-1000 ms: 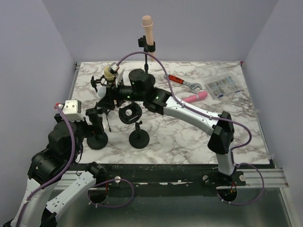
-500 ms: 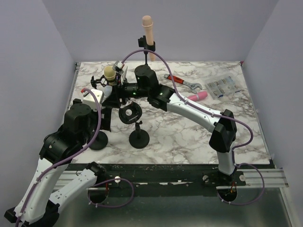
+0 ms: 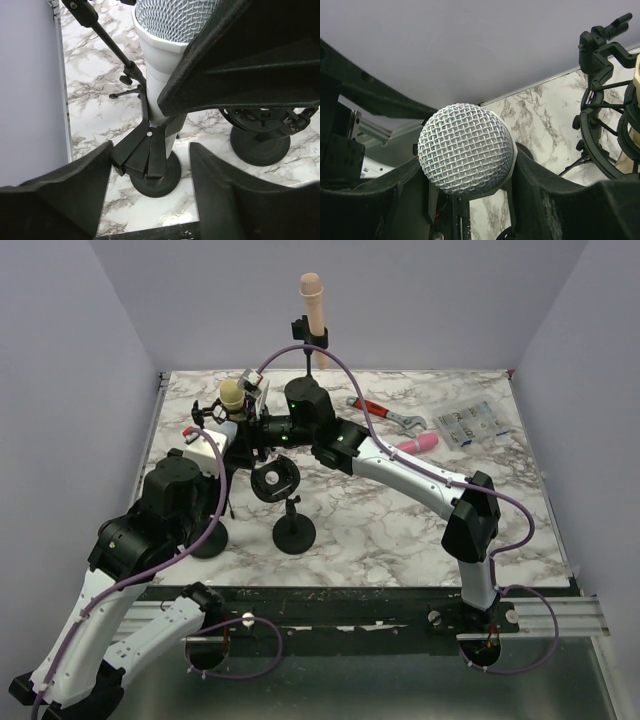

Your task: Remove the microphone from the stand

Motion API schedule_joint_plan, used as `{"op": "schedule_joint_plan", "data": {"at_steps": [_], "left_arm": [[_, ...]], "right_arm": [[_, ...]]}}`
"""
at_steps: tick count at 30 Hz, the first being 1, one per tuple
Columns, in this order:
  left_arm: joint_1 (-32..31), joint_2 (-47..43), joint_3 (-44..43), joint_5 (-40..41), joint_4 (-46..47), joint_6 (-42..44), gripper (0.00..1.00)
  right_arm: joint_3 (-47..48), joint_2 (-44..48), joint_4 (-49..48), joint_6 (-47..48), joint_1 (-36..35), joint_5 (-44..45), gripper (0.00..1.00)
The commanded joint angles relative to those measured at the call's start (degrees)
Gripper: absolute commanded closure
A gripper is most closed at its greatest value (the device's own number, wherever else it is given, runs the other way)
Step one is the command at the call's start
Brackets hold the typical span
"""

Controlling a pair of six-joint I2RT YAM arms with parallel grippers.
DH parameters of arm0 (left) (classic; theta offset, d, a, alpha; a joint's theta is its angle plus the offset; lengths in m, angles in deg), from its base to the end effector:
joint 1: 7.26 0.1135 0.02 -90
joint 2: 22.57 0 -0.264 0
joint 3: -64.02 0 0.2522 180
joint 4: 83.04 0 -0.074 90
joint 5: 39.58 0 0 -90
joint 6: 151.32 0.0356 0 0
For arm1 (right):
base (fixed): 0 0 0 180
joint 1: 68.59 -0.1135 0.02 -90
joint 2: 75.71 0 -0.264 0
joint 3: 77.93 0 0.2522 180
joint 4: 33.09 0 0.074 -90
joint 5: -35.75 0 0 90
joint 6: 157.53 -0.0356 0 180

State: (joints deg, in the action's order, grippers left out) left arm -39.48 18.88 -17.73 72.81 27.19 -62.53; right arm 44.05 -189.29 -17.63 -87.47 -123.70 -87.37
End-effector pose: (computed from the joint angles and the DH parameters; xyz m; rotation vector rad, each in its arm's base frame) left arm 0.0982 -0.0459 0.3988 0.3167 2.0186 0.0441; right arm 0.2575 0.4033 0.3795 -1.0167 1.6078 1.4243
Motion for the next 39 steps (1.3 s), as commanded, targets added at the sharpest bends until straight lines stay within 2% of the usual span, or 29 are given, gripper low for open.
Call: {"op": "schedule_joint_plan", "data": {"at_steps": [1,2,3,12,21,25,32,39], "left_arm": [[-0.59,0.02,1.28,2.29,-0.42,2.48,0.62],[-0.71,0.32,1.19,2.54,-0.88,2.29,0.94],[-0.84,0.42,1.14,3.81,-1.27,1.85,1.00],[-1.09,-2.07,3.39,3.30,-1.47,2.29,1.00],[-1.15,-4.59,4.30,3.00,-1.30,2.34,1.00],[-1.16,-5.96,5.80,3.22,-0.40,2.15,1.00],[-1.15,-10.05,9.13,8.44,2.21,-1.23,0.99],[-1.15,-10.03,9.37,11.36,2.83,-3.26,0.70]], "right_arm": [[-1.17,0.11,0.64,-2.75,-0.26,-3.35,0.99],[-1.17,0.21,0.59,-2.90,-0.26,-3.35,0.99],[-1.17,0.29,0.51,-2.96,-0.26,-3.35,0.99],[-1.81,1.96,-0.33,-3.38,-0.26,-0.02,0.99],[-7.70,9.24,-0.07,-3.79,-0.27,25.35,0.99],[-12.77,14.36,-4.51,-4.43,-0.19,29.44,0.99],[-19.71,22.88,-8.02,-4.15,-0.20,34.53,0.99],[-24.30,28.88,-7.04,-2.84,-0.19,38.27,0.99]]}}
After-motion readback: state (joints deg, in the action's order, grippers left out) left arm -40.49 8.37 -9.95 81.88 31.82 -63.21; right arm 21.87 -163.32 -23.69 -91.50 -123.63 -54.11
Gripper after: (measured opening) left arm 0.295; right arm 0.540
